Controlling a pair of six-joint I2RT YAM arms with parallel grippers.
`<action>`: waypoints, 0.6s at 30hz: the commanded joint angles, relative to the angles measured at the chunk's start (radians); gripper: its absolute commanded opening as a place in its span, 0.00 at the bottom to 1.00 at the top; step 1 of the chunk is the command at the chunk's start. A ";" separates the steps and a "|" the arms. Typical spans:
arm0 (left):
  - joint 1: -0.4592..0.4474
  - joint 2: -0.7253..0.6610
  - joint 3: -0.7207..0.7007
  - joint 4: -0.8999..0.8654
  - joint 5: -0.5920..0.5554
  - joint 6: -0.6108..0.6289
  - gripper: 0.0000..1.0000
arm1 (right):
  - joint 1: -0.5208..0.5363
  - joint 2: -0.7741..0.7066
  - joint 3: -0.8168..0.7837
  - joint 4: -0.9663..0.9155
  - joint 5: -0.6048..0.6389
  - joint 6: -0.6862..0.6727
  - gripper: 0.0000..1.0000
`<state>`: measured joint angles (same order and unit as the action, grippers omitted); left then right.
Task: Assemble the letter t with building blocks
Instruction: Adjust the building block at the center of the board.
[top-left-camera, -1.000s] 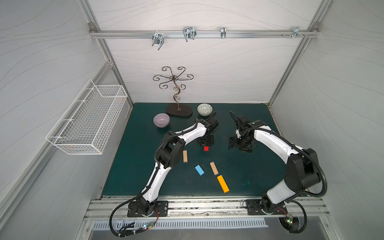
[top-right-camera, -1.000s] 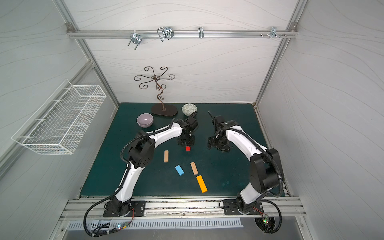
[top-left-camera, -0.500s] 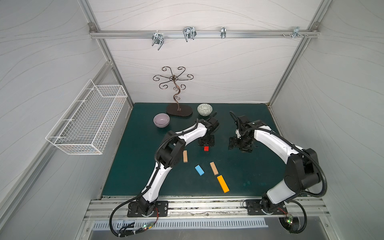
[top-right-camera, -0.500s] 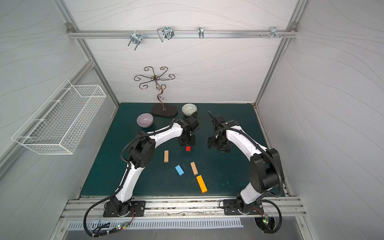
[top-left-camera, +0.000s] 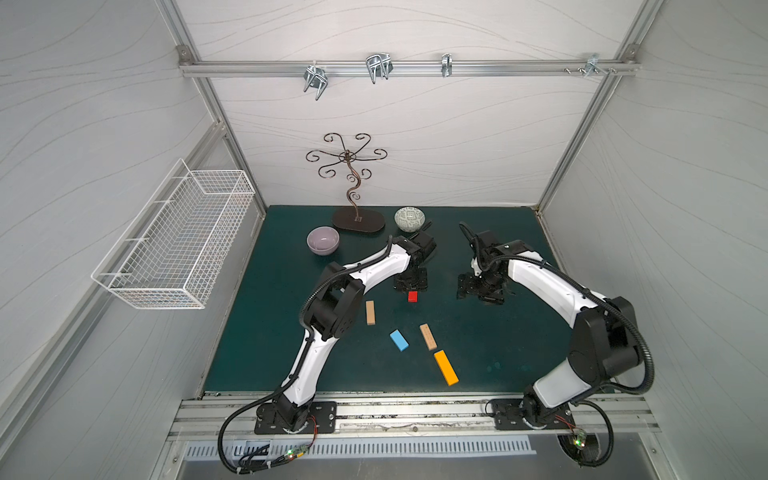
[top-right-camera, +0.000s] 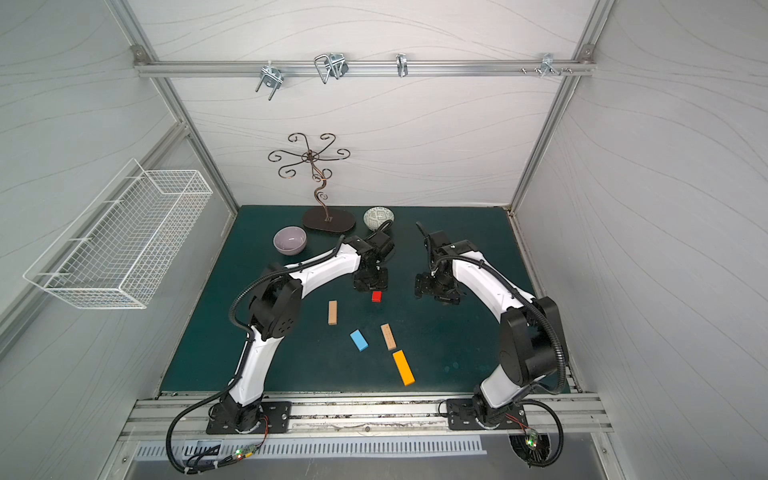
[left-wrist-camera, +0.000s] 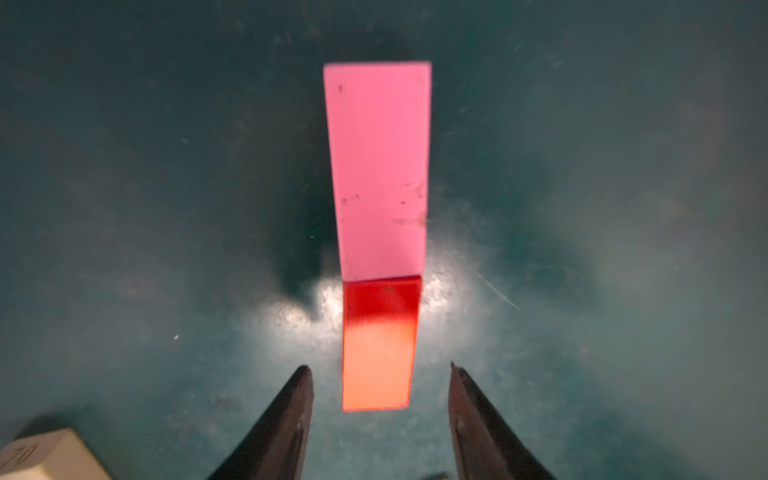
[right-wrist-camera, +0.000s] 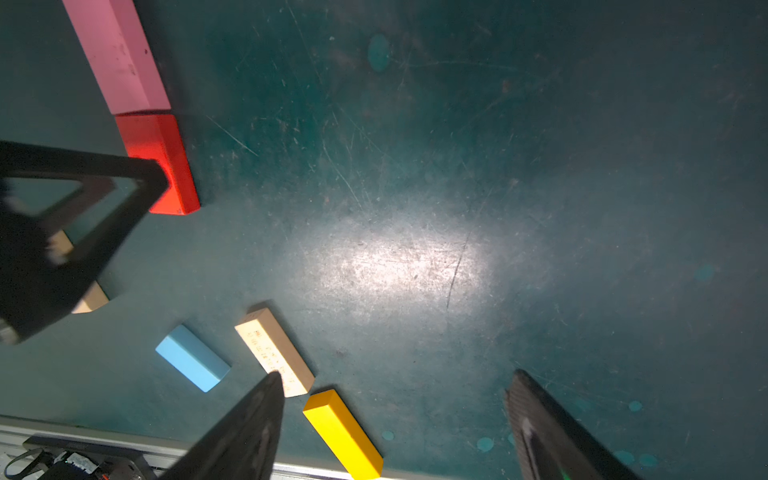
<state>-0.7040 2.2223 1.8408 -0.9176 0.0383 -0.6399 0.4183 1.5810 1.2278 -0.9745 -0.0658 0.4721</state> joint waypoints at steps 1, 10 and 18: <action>0.006 0.022 0.027 -0.032 0.000 -0.023 0.53 | -0.006 -0.028 0.001 -0.009 -0.009 0.000 0.85; 0.056 -0.258 -0.300 0.175 -0.038 0.014 0.52 | -0.006 -0.050 -0.003 -0.012 -0.008 -0.015 0.85; 0.222 -0.530 -0.621 0.147 -0.051 0.029 0.50 | -0.006 -0.034 -0.033 0.035 -0.036 -0.011 0.85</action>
<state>-0.4744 1.7306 1.2865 -0.7681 0.0135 -0.6151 0.4171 1.5547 1.2121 -0.9508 -0.0795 0.4633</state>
